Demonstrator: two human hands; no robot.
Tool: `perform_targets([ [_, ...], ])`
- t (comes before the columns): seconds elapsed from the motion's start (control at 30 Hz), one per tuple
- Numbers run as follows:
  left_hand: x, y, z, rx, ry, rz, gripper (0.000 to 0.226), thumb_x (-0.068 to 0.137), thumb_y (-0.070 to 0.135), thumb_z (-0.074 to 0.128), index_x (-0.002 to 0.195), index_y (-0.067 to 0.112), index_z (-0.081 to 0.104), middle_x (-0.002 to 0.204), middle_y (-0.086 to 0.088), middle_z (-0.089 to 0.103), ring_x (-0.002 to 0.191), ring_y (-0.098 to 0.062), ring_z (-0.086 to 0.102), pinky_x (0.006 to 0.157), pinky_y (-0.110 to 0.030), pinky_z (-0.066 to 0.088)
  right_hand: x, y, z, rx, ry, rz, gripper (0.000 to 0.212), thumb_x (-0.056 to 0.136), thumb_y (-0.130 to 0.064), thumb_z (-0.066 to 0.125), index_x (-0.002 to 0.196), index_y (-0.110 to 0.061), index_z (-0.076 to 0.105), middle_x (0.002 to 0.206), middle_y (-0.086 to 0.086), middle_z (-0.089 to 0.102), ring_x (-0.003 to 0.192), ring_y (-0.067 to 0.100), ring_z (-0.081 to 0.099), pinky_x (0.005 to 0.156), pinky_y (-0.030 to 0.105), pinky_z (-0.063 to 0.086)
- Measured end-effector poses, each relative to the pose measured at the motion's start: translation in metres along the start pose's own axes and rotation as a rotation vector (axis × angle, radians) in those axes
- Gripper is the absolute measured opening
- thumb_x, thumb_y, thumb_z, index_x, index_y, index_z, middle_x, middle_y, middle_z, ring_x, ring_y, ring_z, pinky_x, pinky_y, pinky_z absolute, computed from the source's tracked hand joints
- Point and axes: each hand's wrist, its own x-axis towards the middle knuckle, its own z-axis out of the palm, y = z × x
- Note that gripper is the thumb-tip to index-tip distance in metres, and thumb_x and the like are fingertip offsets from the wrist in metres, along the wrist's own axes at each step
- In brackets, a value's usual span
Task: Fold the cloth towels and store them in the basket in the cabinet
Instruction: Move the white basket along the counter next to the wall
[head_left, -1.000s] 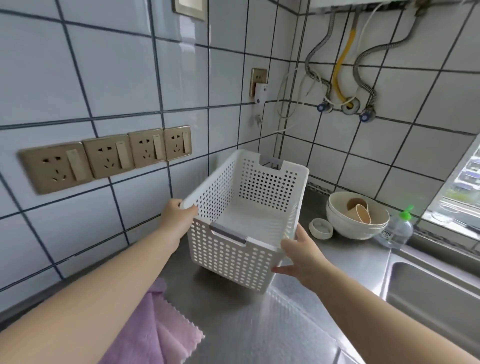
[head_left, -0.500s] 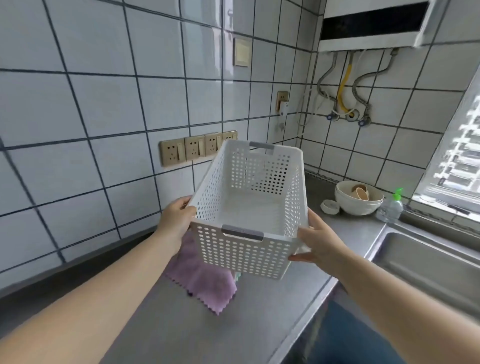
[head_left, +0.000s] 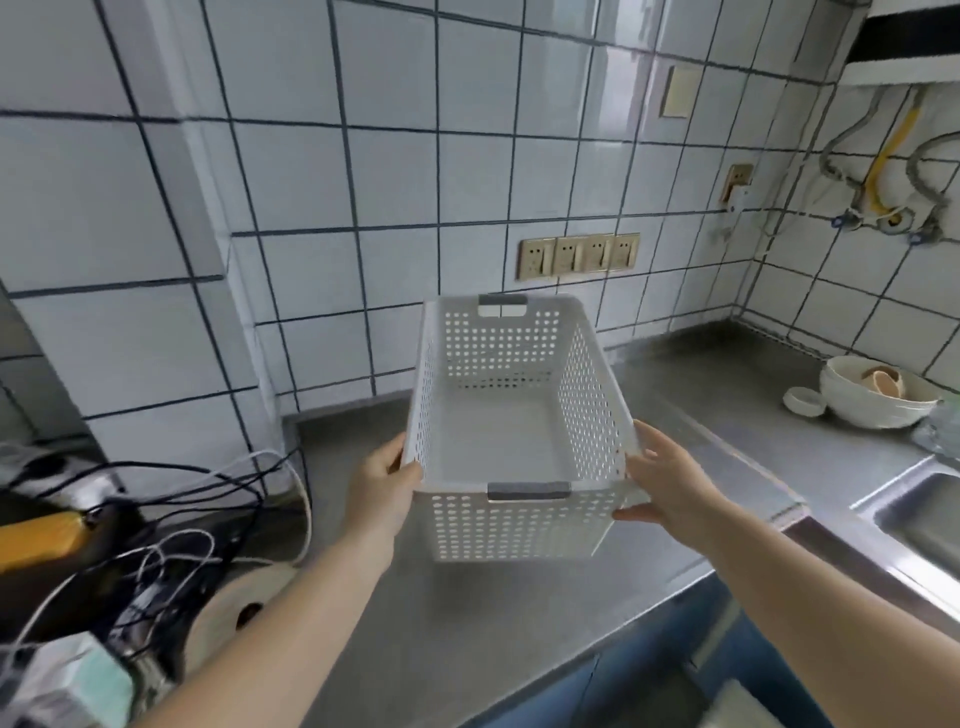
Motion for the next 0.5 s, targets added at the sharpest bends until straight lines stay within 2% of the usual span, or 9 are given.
perform_targets([
  [0.13, -0.024, -0.016, -0.035, -0.045, 0.047, -0.069, 0.052, 0.084, -0.003, 0.044, 0.104, 0.041, 0.062, 0.097, 0.018, 0.07, 0.09, -0.002, 0.064, 0.075, -0.02, 0.048, 0.011, 0.023, 0.036, -0.025, -0.046, 0.059, 0.058, 0.089, 0.008, 0.039, 0.13, -0.031, 0.047, 0.112, 0.002, 0.055, 0.103, 0.029, 0.058, 0.072, 0.058, 0.056],
  [0.23, -0.033, -0.03, -0.057, -0.085, 0.104, -0.112, 0.053, 0.083, -0.004, 0.044, 0.098, 0.043, 0.065, 0.094, 0.017, 0.073, 0.092, -0.004, 0.067, 0.08, -0.023, 0.05, 0.022, 0.035, 0.069, -0.061, -0.069, 0.088, 0.057, 0.089, 0.007, 0.037, 0.132, -0.028, 0.046, 0.105, -0.001, 0.056, 0.093, 0.025, 0.059, 0.074, 0.058, 0.055],
  [0.37, -0.03, -0.045, -0.076, -0.104, 0.157, -0.144, 0.051, 0.084, -0.003, 0.046, 0.108, 0.038, 0.064, 0.101, 0.015, 0.072, 0.098, -0.005, 0.066, 0.085, -0.026, 0.05, 0.037, 0.045, 0.102, -0.126, -0.076, 0.087, 0.053, 0.089, 0.005, 0.037, 0.126, -0.03, 0.051, 0.107, -0.002, 0.057, 0.099, 0.029, 0.061, 0.073, 0.056, 0.056],
  [0.5, -0.026, -0.05, -0.083, -0.126, 0.195, -0.149, 0.047, 0.087, 0.001, 0.049, 0.116, 0.036, 0.061, 0.097, 0.019, 0.072, 0.092, 0.001, 0.065, 0.09, -0.027, 0.049, 0.059, 0.049, 0.121, -0.126, -0.047, 0.087, 0.051, 0.092, 0.001, 0.041, 0.137, -0.023, 0.045, 0.118, 0.005, 0.056, 0.105, 0.03, 0.059, 0.072, 0.054, 0.057],
])
